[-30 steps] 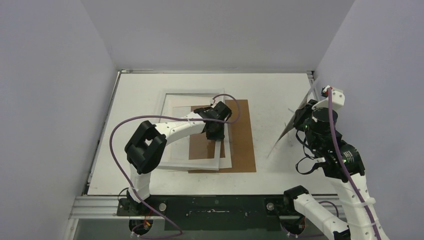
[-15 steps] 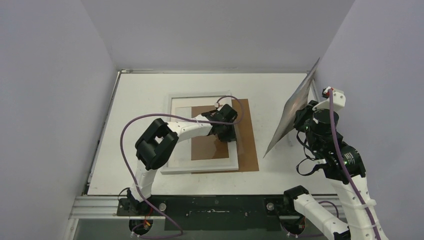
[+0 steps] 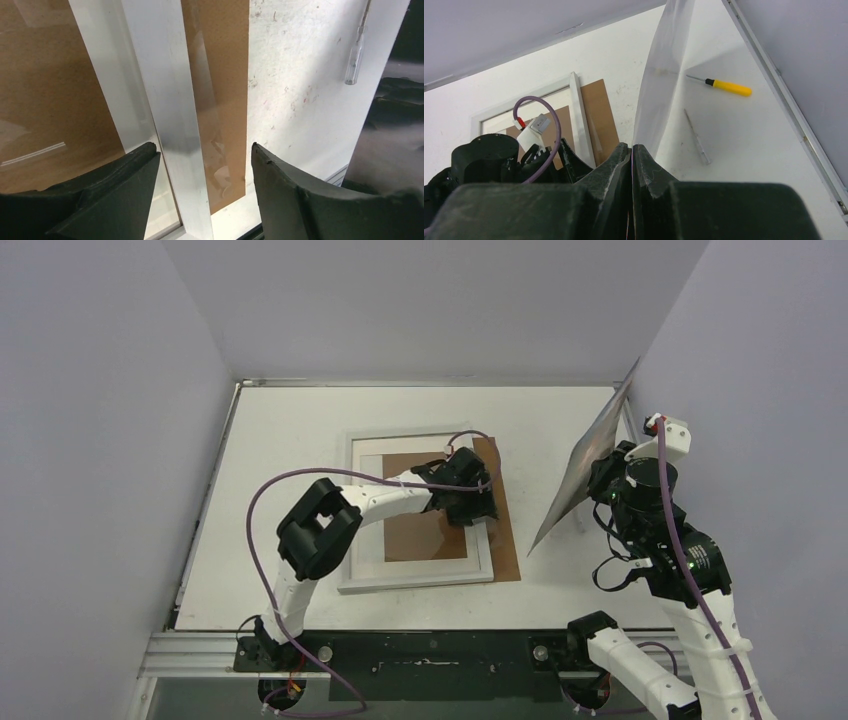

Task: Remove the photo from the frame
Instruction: Move the photo frame item to the photo frame.

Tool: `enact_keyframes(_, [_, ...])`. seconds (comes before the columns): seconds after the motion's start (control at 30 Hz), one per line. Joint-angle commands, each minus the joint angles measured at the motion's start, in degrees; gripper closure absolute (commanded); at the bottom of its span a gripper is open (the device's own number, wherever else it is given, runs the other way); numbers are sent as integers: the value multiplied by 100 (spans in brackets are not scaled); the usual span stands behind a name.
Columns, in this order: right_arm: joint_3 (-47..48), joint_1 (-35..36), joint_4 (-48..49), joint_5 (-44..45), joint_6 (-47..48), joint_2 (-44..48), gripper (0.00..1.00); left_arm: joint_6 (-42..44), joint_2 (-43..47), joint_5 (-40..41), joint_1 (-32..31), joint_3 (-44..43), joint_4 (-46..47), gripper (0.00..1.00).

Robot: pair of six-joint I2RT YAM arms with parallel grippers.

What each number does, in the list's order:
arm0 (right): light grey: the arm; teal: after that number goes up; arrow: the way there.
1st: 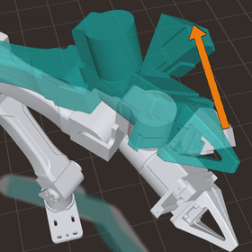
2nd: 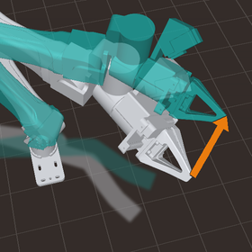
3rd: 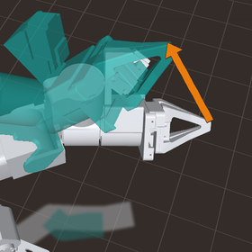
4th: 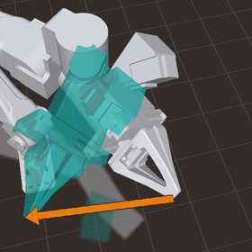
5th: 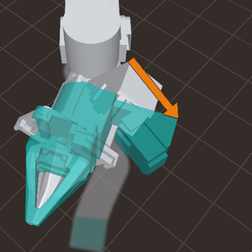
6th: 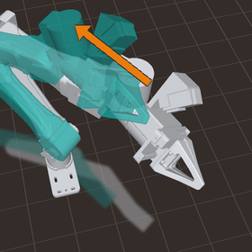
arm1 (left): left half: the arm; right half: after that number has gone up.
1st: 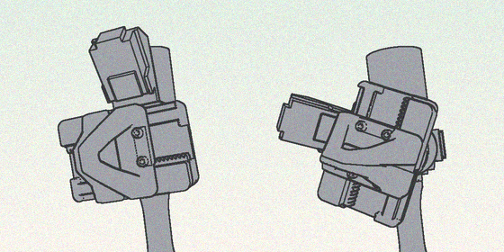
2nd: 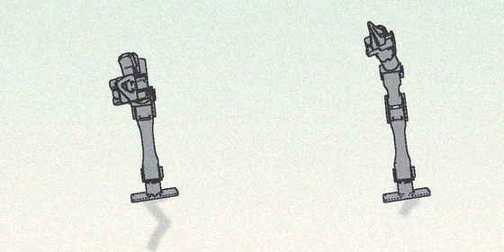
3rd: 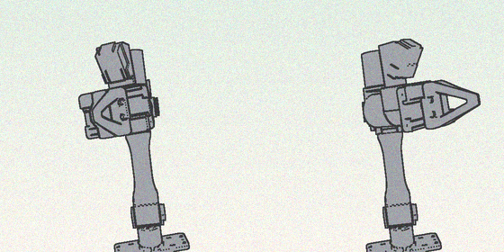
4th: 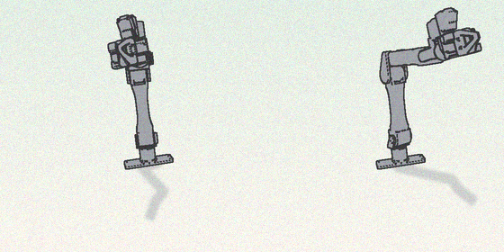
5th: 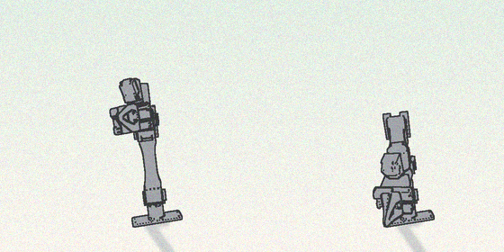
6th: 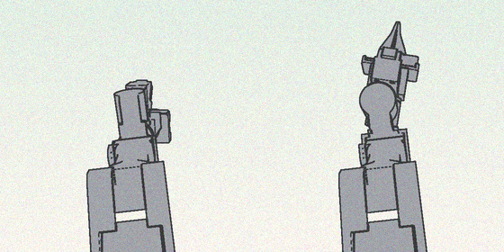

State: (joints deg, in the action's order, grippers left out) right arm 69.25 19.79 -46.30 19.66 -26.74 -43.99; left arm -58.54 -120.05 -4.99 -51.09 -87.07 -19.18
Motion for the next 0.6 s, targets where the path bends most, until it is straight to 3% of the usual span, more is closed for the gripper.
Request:
enact_keyframes(0.0, [222, -49, 260, 3, 72, -27, 95, 454, 875, 197, 30, 13, 40, 34])
enact_keyframes(0.17, [444, -42, 294, -173, 157, -123, 95, 805, 1985, 717, 271, 748, -241, 28])
enact_keyframes(0.37, [604, -39, 465, -760, 196, -255, 95, 1139, 3486, 1084, 1319, 2200, -467, 25])
enact_keyframes(0.43, [601, -40, 497, -874, 181, -324, 95, 1326, 3846, 1246, 1799, 2601, -670, 17])
enact_keyframes(0.5, [602, -44, 520, -953, 170, -380, 95, 1476, 4083, 1313, 2250, 2966, -719, 1])
enact_keyframes(0.57, [586, -45, 537, -1009, 153, -406, 95, 1556, 4229, 1244, 2697, 3350, -582, 4])
